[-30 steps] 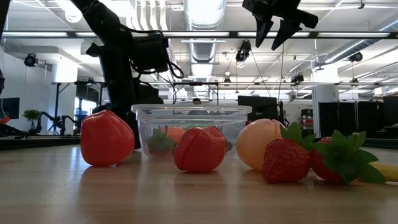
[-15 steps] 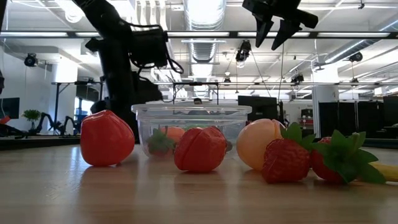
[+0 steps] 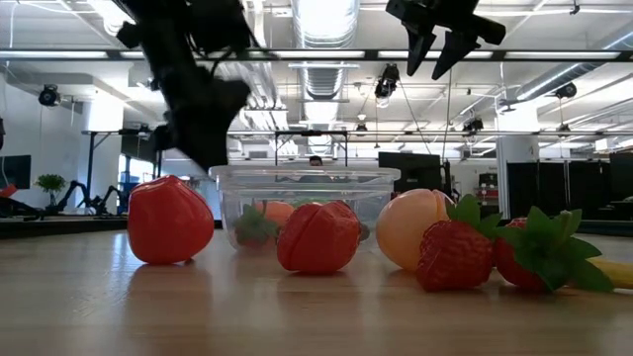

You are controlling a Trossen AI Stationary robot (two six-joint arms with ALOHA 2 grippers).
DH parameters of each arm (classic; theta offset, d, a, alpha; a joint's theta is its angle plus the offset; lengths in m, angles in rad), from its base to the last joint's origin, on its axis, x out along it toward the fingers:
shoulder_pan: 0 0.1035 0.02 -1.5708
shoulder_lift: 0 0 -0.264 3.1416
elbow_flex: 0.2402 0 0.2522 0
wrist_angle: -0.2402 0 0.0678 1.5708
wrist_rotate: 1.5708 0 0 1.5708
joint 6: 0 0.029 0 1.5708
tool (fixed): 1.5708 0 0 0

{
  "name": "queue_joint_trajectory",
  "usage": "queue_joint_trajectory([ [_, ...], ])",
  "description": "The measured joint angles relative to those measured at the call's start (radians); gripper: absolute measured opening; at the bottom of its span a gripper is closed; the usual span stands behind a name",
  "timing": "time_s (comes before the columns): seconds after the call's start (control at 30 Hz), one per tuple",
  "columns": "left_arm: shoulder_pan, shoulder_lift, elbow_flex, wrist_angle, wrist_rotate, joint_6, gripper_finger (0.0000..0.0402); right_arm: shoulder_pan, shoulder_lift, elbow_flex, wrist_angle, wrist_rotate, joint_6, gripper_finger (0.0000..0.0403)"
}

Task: Pick and placing Produce into tupperware
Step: Put the red cherry into the transparent container

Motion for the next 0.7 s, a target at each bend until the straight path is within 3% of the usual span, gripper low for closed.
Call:
queue_joint_trajectory([
  [0.13,-0.034,-0.070,-0.008,0.137,-0.002,0.165,0.0070,0.000,0.000,-0.004,0.001,0.000,0.013,0.0226],
  [0.27,-0.042,-0.052,-0.011,0.195,0.014,0.310,0.0070,0.000,0.001,-0.006,0.001,0.000,0.031,0.0226],
  [0.57,-0.041,0.066,-0.015,0.337,0.197,0.332,0.0070,0.002,0.001,-0.019,0.000,-0.005,0.083,0.0226],
  [0.7,-0.048,0.099,-0.012,0.378,0.220,0.371,0.0070,0.002,0.001,-0.023,0.002,-0.005,0.076,0.0226],
])
